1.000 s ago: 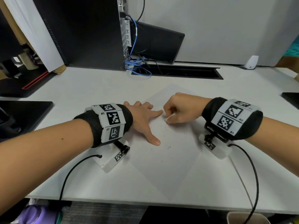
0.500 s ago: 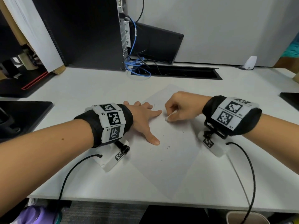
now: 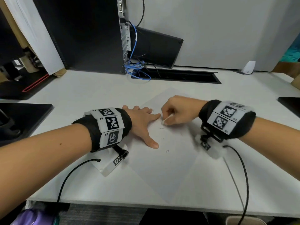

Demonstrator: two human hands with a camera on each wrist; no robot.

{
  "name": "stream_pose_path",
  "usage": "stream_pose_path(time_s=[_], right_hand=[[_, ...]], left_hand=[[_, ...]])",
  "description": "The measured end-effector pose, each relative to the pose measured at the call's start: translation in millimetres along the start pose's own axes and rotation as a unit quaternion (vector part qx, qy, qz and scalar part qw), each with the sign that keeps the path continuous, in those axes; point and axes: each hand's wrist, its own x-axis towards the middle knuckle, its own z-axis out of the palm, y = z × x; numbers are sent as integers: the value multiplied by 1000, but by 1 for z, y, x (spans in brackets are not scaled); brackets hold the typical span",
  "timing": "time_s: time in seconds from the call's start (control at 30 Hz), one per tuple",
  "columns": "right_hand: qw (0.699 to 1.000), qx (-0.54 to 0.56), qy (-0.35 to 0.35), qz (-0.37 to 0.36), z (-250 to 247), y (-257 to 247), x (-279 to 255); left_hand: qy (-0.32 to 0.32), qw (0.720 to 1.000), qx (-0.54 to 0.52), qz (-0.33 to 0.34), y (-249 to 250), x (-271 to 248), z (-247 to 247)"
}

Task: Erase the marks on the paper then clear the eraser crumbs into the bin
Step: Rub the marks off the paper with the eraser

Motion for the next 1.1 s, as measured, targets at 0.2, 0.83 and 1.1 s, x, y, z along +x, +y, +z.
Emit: stream_pose_path(time_s=[0.2, 0.83, 1.1], right_hand=[[999, 15, -32, -34, 6, -12, 9], [996, 64, -65, -23, 6, -4, 15], [997, 42, -62, -23, 7, -8, 17]], left_hand=[[36, 998, -39, -29, -7, 2, 8], [-1, 999, -31, -27, -8, 0, 7], [-5, 999, -27, -31, -8, -1, 6]])
